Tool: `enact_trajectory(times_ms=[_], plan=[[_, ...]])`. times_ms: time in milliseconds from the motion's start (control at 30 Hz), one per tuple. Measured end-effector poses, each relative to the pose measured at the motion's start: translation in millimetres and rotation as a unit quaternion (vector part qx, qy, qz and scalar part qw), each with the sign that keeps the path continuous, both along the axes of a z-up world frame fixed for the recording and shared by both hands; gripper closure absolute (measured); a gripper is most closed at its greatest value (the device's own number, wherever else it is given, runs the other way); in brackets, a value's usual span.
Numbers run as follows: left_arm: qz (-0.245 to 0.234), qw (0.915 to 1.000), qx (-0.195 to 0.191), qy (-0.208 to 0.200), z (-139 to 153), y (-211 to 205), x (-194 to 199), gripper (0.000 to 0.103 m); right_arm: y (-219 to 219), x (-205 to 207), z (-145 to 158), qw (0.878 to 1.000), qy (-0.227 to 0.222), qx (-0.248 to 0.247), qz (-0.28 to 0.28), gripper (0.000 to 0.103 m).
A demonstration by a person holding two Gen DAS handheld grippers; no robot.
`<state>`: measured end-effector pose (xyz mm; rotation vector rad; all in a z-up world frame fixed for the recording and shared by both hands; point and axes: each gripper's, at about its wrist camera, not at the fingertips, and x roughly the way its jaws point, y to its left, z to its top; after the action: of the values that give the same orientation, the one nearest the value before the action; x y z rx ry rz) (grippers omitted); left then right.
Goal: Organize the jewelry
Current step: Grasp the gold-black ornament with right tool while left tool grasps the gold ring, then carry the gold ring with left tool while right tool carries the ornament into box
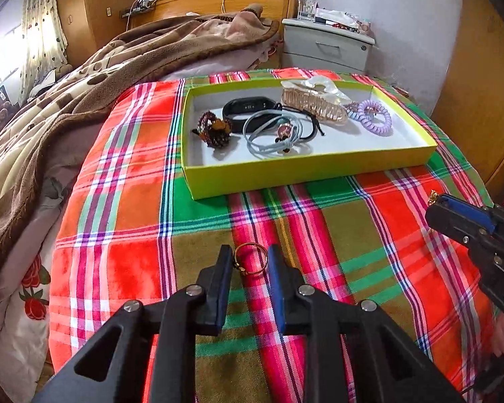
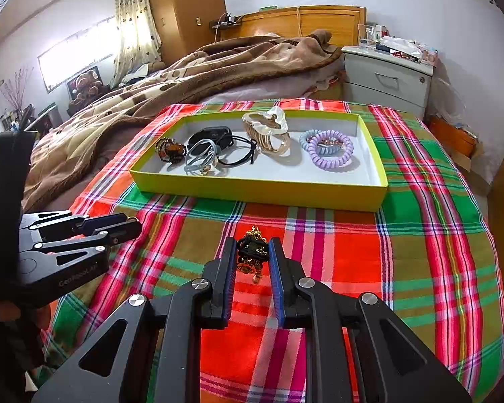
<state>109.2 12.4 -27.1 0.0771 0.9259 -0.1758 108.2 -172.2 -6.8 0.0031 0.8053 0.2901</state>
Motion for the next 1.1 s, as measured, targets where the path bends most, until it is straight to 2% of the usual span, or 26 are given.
enact_trajectory(times_ms=[200,433,633,933,1100], plan=[[-0.006,0.9998,-0.011,-0.013,13.9,1.4,-1.5,0.081,-5.9,1.3,10.0,1.0,-0.013,0.005,-0.007,0.084],[-0.024,0.9978,-0.056,-0.028,39.9,0.3,8.9,0.081,-21.8,16.8,29.9,0.999,-0.033,0.011,-0.026,0.083],[-0.04,0.9954,-0.076,-0.041,58.1,-11.6,26.6,0.081,-36.1,37.5,42.3,0.998,-0.045,0.008,-0.044,0.083],[-0.063,0.994,-0.08,-0.039,65.6,-40.5,53.5,0.081,-55.3,68.6,43.1,0.997,-0.042,0.006,-0.061,0.083],[-0.071,0.9939,-0.082,-0.02,56.6,-58.2,73.1,0.081,-58.7,88.0,32.5,0.998,-0.022,-0.003,-0.054,0.084]])
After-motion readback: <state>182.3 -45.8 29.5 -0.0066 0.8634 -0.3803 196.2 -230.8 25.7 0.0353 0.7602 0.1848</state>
